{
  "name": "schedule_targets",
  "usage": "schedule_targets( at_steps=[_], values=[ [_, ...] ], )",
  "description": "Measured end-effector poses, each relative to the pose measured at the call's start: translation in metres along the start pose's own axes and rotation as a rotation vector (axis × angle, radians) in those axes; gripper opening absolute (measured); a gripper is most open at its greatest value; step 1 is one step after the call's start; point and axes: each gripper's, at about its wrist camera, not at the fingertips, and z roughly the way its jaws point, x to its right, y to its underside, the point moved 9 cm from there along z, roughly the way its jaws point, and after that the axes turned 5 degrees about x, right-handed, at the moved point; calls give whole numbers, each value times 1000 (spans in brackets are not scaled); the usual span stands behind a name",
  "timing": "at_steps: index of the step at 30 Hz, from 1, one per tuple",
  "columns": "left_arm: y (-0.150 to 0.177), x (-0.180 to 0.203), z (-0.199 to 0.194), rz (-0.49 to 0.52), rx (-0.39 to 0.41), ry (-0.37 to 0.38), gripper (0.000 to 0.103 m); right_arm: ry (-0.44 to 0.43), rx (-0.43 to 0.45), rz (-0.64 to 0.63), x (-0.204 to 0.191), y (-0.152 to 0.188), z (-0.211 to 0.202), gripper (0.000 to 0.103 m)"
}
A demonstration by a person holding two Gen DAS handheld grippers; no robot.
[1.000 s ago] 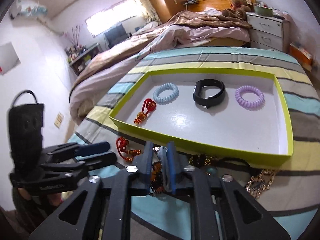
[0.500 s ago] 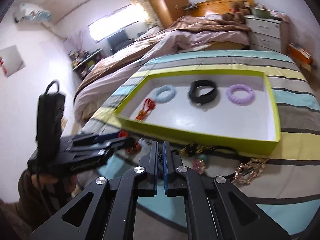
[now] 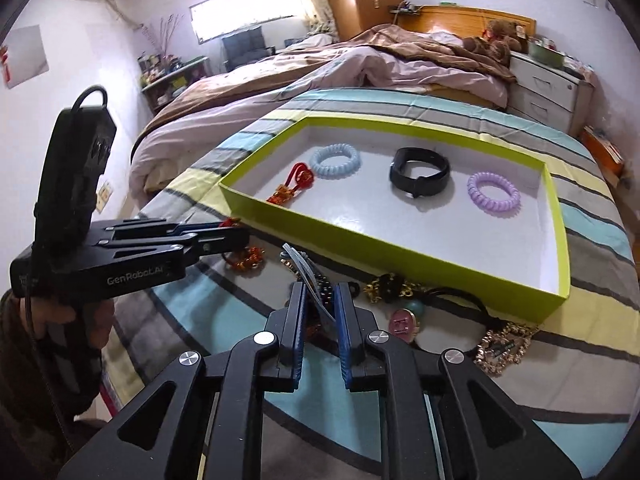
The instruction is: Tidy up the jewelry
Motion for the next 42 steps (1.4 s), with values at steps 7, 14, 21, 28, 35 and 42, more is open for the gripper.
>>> schedule_targets(
  at_steps=[7, 14, 21, 28, 35, 42],
  values=[
    [0, -2, 1, -8, -3, 8, 16, 95, 17, 66, 25, -5, -1, 5],
    [-1, -4, 2, -10, -6, 16, 16, 127, 89, 150, 40, -12, -13, 5],
    [1, -4, 2, -15, -5, 19, 16, -89, 63, -3, -29, -1, -20, 19],
    [1, -5, 1, -17, -8, 20, 16, 59, -20, -57, -28, 4, 11, 20],
    [0, -3, 3, -16, -10, 19, 16, 146, -8, -43, -8, 0, 7, 52],
    [0, -3, 3, -20, -10, 22, 16, 142, -60, -18, -3, 6, 17, 51]
  ],
)
